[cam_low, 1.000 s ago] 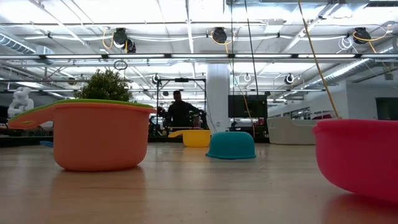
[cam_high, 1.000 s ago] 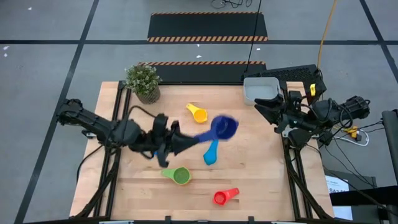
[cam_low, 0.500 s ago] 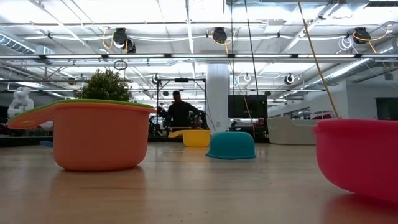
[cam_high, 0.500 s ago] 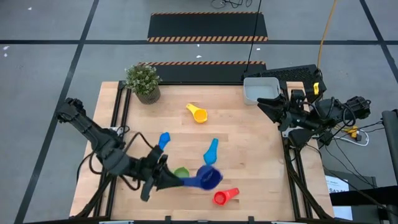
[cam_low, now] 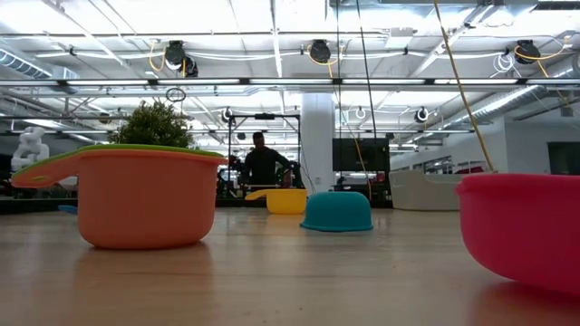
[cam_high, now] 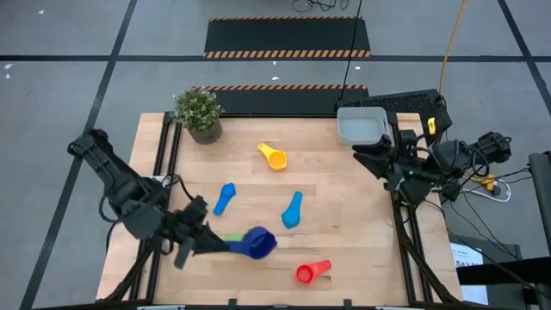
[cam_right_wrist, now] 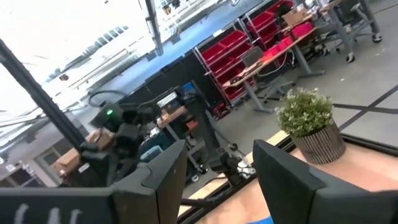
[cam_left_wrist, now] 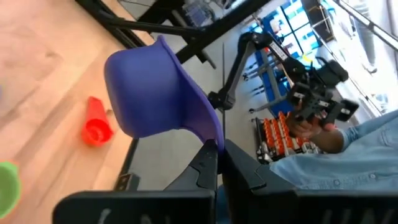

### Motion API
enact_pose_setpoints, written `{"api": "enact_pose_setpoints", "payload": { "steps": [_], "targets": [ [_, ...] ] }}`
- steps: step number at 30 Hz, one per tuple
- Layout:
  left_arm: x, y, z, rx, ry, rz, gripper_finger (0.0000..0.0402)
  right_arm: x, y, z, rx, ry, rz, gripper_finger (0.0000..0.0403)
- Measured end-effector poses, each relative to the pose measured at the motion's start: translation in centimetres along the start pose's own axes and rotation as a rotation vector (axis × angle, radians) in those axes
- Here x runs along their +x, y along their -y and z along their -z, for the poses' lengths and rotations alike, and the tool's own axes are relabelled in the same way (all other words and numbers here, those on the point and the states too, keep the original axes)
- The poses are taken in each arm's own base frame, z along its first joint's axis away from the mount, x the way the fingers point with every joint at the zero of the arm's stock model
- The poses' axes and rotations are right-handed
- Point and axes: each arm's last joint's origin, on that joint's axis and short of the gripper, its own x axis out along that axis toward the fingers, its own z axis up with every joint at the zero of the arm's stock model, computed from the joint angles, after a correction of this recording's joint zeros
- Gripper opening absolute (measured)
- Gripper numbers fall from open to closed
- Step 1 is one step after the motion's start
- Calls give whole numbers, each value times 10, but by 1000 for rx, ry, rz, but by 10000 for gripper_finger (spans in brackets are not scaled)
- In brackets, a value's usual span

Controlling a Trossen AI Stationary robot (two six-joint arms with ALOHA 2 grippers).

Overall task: Nest measuring cups in basket
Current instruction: Stack the dark blue measuring cup on the green measuring cup

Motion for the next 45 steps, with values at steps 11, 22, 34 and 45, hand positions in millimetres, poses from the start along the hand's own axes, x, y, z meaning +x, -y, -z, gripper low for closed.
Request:
{"api": "enact_pose_setpoints", "payload": {
  "steps": [11, 22, 34, 45],
  "targets": [
    [-4, -62, 27, -192, 67, 93, 7, -5, -6, 6, 1, -42, -51, 180],
    [12, -133, 66, -394, 84, 114, 7, -6, -8, 7, -19, -49, -62, 180],
    [11, -175, 87, -524, -3, 99, 7, -6, -7, 8, -30, -54, -58, 180],
    [10, -187, 93, -516, -9, 60, 8, -6, -7, 8, -62, -49, -52, 180]
  ]
}}
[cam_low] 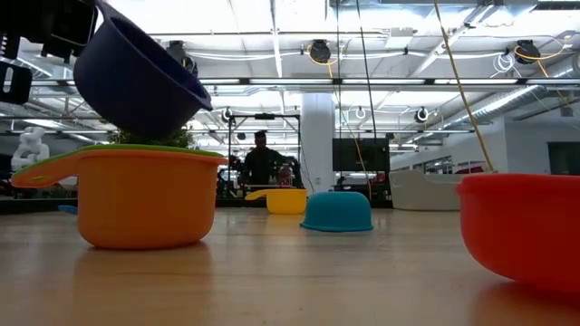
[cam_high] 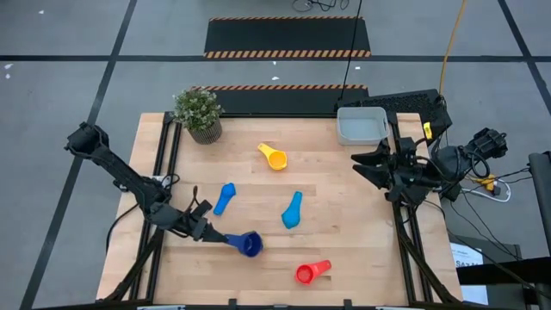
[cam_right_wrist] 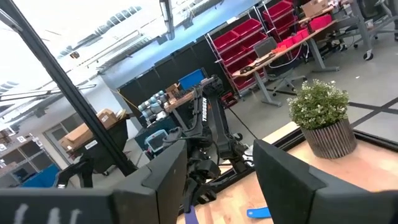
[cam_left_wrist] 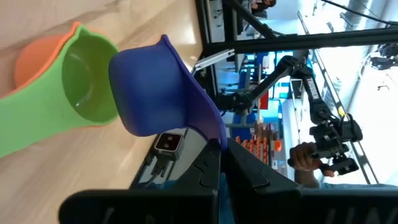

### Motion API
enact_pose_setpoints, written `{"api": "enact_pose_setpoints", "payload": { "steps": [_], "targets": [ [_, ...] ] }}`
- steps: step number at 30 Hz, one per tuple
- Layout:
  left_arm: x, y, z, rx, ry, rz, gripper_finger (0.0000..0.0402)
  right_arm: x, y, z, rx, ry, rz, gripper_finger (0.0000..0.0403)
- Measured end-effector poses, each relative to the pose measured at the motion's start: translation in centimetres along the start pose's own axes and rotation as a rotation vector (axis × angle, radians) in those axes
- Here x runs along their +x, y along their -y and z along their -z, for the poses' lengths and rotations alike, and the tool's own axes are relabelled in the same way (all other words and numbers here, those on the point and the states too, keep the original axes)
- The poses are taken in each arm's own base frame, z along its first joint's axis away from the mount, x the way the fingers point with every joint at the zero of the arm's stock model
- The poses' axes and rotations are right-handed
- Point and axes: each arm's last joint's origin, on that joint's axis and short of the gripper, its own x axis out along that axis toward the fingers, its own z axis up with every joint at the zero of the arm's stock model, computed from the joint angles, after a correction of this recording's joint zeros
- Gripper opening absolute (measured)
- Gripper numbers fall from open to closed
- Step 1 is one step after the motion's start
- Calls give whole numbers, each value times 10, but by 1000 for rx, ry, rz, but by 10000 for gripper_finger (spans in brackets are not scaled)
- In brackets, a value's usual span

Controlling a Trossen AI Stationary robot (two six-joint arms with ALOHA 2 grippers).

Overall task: Nest measuring cups in basket
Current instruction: Stack the dark blue measuring cup on the green measuring cup

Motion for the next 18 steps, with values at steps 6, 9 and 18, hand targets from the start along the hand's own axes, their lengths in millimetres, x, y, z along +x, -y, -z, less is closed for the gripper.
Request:
{"api": "enact_pose_setpoints", "payload": {
  "steps": [6, 9, 18],
  "targets": [
    [1, -4, -4, 23, 19, -42, 8, 0, 1, -1, -21, 16, 31, 180],
    [1, -6, -5, 33, 28, -65, 8, 0, 1, -1, -21, 22, 44, 180],
    [2, -5, -7, 45, 27, -51, 8, 0, 1, -1, -18, 23, 44, 180]
  ]
}}
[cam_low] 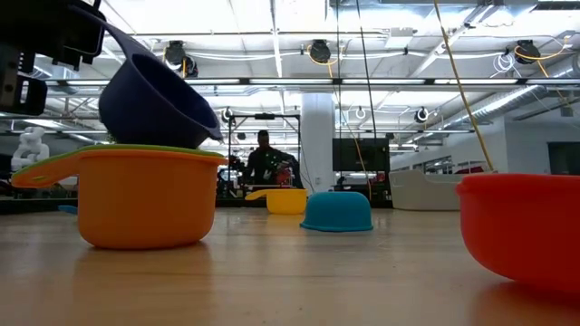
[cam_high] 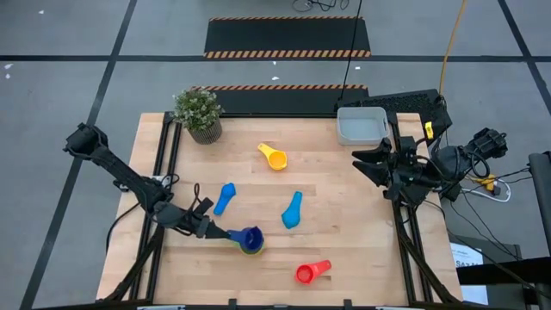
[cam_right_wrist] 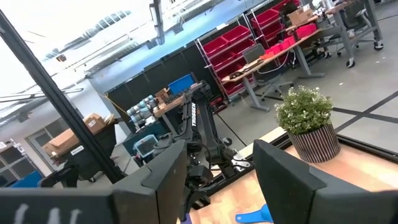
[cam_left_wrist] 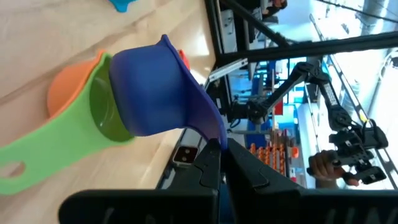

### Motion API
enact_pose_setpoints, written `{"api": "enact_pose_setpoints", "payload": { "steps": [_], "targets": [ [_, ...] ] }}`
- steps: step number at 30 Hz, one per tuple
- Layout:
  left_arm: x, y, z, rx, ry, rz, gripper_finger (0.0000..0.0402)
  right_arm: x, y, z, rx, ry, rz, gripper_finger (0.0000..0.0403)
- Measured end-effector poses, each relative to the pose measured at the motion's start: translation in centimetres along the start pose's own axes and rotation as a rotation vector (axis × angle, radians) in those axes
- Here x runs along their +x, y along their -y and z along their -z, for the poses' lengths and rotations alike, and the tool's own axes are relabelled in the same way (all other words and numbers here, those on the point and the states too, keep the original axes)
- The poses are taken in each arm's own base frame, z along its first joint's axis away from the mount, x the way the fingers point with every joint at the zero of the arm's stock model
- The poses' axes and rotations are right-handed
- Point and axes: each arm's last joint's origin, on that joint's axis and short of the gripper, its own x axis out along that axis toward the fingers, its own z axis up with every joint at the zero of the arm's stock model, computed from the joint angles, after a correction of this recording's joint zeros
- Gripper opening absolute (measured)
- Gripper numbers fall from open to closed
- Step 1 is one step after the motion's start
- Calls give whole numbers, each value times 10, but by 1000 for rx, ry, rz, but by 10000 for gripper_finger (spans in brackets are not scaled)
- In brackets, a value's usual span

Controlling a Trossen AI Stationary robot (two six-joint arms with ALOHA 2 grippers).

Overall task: Nest measuring cups in basket
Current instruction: Stack the dark blue measuring cup on the green measuring cup

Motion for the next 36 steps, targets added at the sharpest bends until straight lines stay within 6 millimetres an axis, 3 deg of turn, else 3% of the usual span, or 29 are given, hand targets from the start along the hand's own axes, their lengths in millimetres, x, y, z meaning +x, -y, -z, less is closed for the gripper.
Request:
{"api": "enact_pose_setpoints", "payload": {
  "steps": [26, 36],
  "targets": [
    [12, -5, 4, -37, -37, 11, 8, 0, 0, 0, 1, 0, 0, 180],
    [21, -17, 7, -63, -36, -65, 55, 0, 0, 0, 20, -1, -2, 180]
  ]
}}
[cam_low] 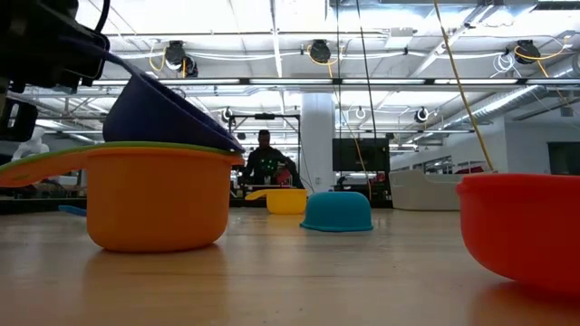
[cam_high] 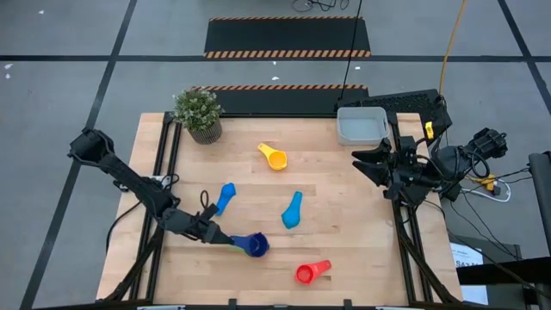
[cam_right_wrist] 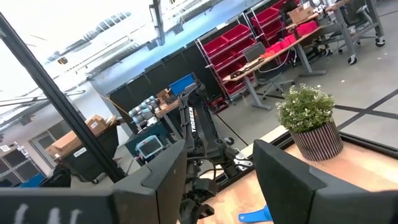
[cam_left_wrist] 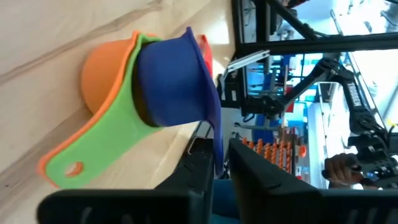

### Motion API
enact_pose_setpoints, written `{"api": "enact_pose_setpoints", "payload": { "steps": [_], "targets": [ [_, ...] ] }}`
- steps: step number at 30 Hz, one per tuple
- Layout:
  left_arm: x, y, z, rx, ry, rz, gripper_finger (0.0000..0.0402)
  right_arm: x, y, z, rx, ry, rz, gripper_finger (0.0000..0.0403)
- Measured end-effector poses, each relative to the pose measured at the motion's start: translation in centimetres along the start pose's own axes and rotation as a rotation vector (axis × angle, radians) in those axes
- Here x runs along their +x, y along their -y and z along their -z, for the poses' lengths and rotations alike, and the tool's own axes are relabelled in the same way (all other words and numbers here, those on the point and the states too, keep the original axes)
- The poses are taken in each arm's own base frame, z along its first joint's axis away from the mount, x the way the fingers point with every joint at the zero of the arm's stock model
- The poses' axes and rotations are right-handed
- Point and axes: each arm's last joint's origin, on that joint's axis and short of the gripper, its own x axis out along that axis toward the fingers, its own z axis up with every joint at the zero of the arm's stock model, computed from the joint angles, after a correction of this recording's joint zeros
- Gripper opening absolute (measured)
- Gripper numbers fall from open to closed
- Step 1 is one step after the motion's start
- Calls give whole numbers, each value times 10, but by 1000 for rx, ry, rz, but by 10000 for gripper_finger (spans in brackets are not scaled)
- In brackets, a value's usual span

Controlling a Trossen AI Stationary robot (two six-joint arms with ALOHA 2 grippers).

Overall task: Nest measuring cups in basket
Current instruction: Stack the dark blue measuring cup on the green measuring cup, then adjust the stacked measuring cup on the table

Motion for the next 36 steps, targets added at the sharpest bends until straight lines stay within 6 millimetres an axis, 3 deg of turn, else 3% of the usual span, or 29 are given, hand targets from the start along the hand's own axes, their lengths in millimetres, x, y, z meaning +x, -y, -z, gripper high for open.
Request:
{"api": "enact_pose_setpoints", "payload": {
  "steps": [12, 36],
  "targets": [
    [0, -3, 1, -29, -12, -27, 114, 0, 0, 0, 0, -1, -1, 180],
    [-5, -1, 9, -196, -290, -73, 195, 0, 1, 3, -23, -25, 6, 180]
  ]
}}
